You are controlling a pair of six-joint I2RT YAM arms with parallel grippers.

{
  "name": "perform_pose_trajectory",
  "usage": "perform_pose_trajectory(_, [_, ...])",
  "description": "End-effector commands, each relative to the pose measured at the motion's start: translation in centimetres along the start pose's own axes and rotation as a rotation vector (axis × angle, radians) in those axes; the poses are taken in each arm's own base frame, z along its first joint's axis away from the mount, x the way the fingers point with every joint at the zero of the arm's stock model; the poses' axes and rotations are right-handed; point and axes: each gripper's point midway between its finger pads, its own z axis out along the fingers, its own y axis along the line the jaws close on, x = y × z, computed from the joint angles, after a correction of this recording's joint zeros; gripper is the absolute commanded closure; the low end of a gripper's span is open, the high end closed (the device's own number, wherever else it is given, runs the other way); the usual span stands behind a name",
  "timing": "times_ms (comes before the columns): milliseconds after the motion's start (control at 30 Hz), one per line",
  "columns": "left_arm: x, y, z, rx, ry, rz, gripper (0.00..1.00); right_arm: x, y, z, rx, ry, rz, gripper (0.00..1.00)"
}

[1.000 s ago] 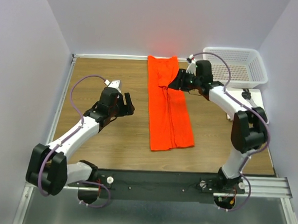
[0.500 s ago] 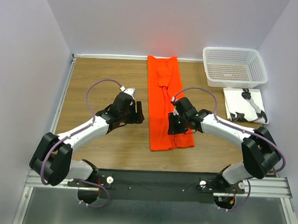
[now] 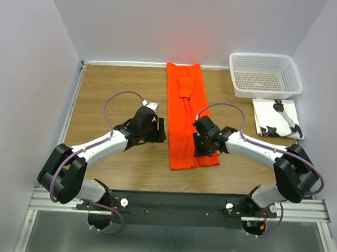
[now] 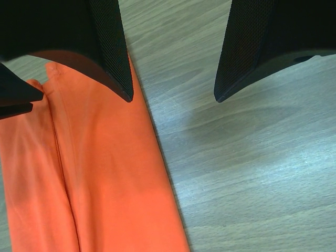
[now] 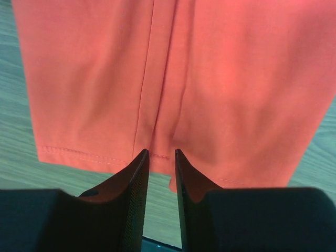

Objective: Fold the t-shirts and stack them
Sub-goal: Fold the tshirt

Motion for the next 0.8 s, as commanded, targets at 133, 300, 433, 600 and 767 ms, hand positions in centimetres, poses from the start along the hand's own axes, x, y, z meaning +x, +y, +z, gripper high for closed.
perform_pose_trajectory(133, [-0.2, -0.8, 0.1, 0.018, 0.014, 0.032, 0.29, 2.1, -1.0, 1.0, 0.07, 0.061, 0.004, 0.67])
perform_pose_trajectory(300, [0.0, -0.8, 0.3, 0.019, 0.024, 0.036, 0.29, 2.5, -1.7, 1.2, 0.108, 0.066, 0.002, 0.69])
perform_pose_trajectory(433, [0.0, -0.8, 0.4, 0.02, 0.028, 0.037, 0.29, 2.6, -2.1, 1.4, 0.127, 0.069, 0.0, 0.71])
perform_pose_trajectory(600, [0.0, -0.9, 0.6, 0.019, 0.032, 0.041, 0.29, 2.9, -2.3, 1.6, 0.136, 0.079, -0.006, 0.75])
perform_pose_trajectory(767, [0.3, -1.0, 0.8, 0.02, 0.043, 0.044, 0.29, 3.0, -2.1, 1.7, 0.132, 0.083, -0.012, 0.84])
